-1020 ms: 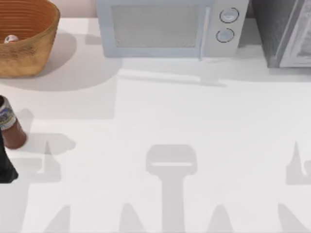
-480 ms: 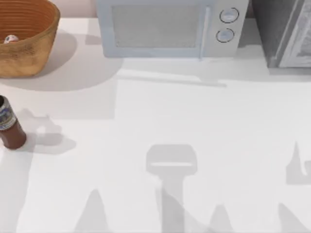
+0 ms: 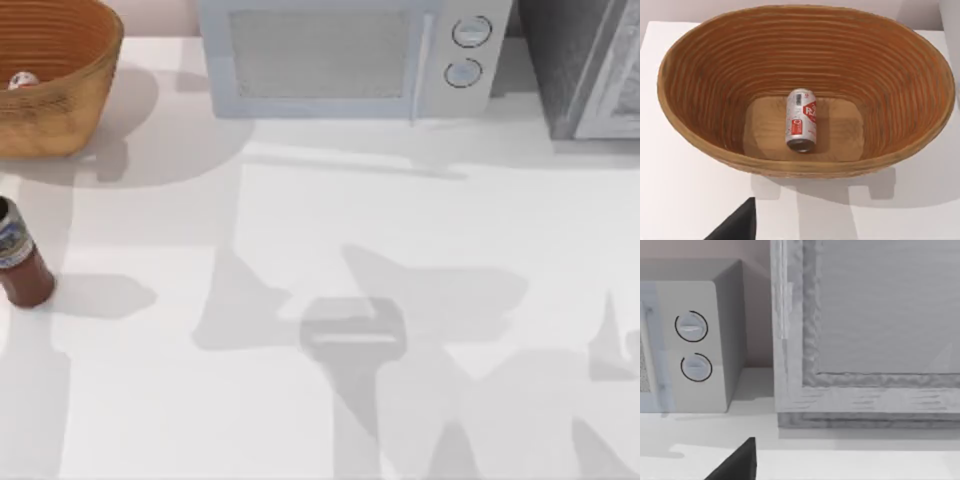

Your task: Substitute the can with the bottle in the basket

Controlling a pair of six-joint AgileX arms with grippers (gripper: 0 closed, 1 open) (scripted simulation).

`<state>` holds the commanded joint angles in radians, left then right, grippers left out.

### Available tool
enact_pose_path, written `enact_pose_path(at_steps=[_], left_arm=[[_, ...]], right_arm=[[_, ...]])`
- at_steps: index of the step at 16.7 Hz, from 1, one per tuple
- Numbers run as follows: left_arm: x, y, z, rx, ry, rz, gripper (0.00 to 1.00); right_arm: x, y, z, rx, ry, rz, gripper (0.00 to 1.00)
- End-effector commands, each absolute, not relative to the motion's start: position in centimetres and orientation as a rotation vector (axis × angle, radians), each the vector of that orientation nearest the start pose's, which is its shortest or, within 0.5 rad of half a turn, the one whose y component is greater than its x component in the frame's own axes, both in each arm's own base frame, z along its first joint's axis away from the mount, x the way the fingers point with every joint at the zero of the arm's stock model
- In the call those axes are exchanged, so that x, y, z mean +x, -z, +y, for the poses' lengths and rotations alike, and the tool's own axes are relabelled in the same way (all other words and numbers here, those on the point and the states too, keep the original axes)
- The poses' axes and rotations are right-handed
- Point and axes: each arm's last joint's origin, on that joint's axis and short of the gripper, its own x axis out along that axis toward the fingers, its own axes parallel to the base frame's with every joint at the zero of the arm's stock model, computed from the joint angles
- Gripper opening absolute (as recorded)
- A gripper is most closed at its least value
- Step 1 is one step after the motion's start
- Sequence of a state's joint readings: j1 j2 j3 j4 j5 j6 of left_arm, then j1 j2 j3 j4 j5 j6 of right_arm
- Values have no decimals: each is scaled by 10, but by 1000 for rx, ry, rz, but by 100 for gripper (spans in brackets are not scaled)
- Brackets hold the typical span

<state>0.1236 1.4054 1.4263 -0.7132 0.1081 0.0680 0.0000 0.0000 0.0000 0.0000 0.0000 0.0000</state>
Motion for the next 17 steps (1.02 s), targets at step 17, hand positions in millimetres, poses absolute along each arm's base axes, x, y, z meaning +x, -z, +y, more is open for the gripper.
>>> enact_pose_path(at_steps=[17], left_arm=[[527, -194, 87, -120, 108, 1253, 100]], right_arm=[[106, -160, -1, 0, 0, 0, 100]])
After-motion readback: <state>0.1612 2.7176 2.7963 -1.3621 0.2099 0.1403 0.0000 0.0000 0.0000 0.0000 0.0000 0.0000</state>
